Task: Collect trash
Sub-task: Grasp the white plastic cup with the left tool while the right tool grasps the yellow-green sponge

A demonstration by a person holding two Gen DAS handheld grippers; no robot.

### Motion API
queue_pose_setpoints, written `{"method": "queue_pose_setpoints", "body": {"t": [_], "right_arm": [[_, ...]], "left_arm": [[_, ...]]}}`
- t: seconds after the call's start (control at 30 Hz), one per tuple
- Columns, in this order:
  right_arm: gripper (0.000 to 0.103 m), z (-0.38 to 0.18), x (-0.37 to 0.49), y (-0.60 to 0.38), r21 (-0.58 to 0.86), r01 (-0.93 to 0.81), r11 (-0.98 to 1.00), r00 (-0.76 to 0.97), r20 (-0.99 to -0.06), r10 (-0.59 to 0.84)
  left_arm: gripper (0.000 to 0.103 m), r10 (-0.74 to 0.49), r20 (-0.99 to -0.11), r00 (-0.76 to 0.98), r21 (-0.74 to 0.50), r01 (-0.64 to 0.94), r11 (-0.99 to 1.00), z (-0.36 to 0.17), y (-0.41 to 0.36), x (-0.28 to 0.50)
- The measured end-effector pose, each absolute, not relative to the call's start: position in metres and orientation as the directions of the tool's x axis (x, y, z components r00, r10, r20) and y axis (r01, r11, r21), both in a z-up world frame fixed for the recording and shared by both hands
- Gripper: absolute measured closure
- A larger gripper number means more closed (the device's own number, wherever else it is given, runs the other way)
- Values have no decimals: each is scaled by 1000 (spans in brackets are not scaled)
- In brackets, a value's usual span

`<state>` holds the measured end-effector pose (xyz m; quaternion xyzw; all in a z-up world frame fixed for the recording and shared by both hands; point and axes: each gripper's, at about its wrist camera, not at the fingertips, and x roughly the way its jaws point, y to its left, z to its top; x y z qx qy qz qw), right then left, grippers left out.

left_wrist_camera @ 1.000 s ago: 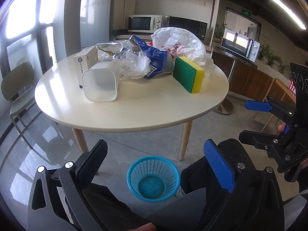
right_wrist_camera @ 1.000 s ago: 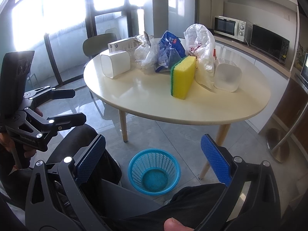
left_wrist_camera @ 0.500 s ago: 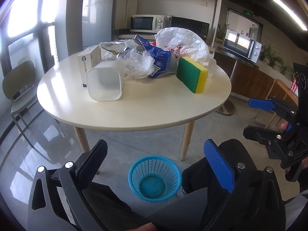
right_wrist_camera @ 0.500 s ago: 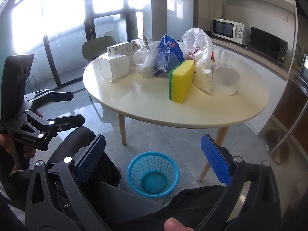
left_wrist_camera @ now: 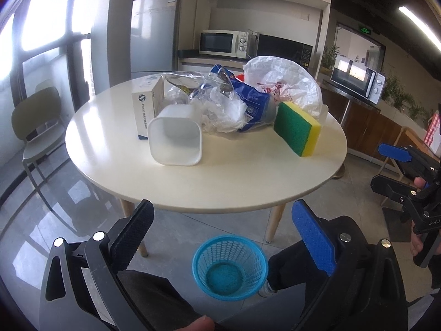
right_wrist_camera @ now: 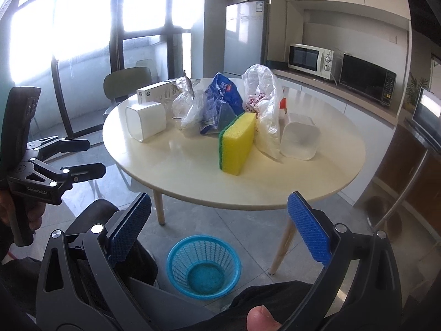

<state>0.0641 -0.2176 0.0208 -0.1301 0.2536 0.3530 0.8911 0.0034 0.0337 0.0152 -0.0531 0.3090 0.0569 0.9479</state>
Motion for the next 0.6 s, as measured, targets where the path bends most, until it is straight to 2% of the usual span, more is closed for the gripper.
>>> {"method": "queue_pose_setpoints", "body": {"t": [0.17,0.4,0.6], "right_arm": [[8,27,82,-219,1,-669,743,625,-540,564],[8,26,101,-195,15,-655,755,630,-540,558],[8,22,119,-167,33,-631,775,638,-546,543]], "left_arm": [[5,179,-568,804,38,-191,981,25,49,15],[5,177,-612,771,22,-207,978,22,85,35],[6,184,-605,775,6,-226,974,21,107,48]]}}
